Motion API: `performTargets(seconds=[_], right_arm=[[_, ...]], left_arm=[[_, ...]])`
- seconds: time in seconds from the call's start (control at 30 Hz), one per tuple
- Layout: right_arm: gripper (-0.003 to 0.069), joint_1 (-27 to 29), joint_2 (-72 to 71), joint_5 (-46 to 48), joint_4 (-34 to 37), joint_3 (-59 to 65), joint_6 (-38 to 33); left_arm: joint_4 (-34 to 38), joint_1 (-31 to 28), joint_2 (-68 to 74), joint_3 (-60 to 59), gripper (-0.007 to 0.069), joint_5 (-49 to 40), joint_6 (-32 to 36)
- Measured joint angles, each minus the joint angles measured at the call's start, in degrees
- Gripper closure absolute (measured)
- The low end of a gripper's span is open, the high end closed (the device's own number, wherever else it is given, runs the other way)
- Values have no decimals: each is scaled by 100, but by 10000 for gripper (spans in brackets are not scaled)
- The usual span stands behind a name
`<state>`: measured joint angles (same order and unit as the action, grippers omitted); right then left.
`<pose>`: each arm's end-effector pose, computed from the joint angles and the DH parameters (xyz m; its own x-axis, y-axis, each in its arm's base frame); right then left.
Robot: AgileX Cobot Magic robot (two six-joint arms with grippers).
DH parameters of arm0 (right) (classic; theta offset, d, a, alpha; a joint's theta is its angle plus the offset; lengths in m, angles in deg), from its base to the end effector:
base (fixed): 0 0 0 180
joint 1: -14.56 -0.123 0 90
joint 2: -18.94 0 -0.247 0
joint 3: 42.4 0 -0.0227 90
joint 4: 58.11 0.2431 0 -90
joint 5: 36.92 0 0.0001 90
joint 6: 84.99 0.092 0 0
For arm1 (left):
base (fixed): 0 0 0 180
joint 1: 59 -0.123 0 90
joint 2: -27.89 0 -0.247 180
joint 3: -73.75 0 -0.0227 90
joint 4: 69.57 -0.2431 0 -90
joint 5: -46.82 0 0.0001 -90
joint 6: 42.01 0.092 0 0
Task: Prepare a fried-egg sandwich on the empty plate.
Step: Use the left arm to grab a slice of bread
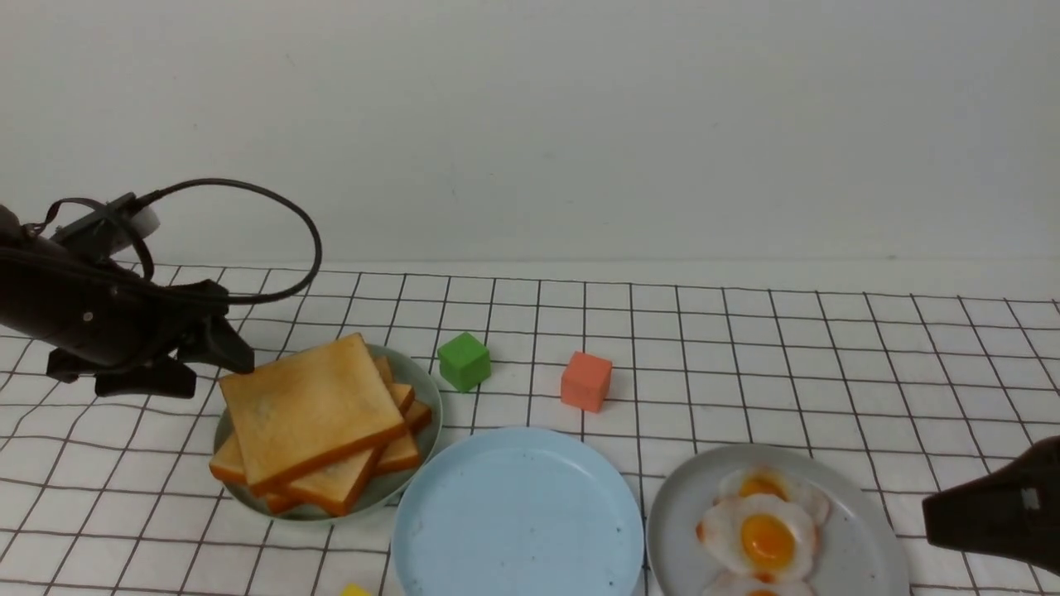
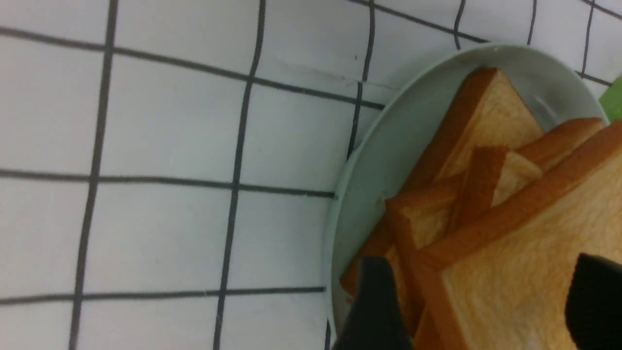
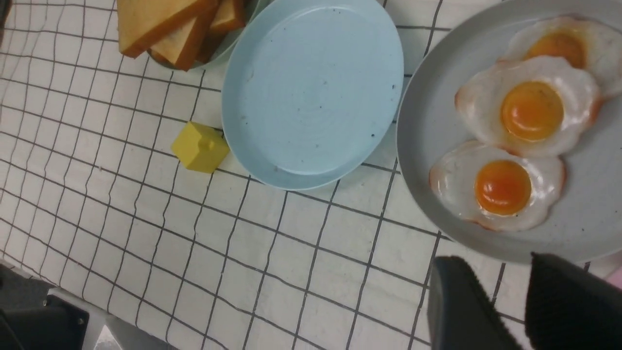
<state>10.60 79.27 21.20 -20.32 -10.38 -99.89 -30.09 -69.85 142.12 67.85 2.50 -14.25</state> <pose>0.1638 0.0594 0.2866 -0.8485 0.0511 -0.5268 -0.2563 0.8312 0.4934 0.3563 0.0266 0.1699 -0.9040 -0.2171 -0.3684 -0.0426 0.9030 -0.4275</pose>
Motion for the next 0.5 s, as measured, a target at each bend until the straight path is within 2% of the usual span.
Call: performTargets(seconds=[0.17,0.5], right_arm=[[418,0,0,25,68,0,-5],[418,0,0,144,192,0,-78]], left_arm=[[622,0,208,6,74,-147,748],[853,-11,278,13,72,-9,1029]])
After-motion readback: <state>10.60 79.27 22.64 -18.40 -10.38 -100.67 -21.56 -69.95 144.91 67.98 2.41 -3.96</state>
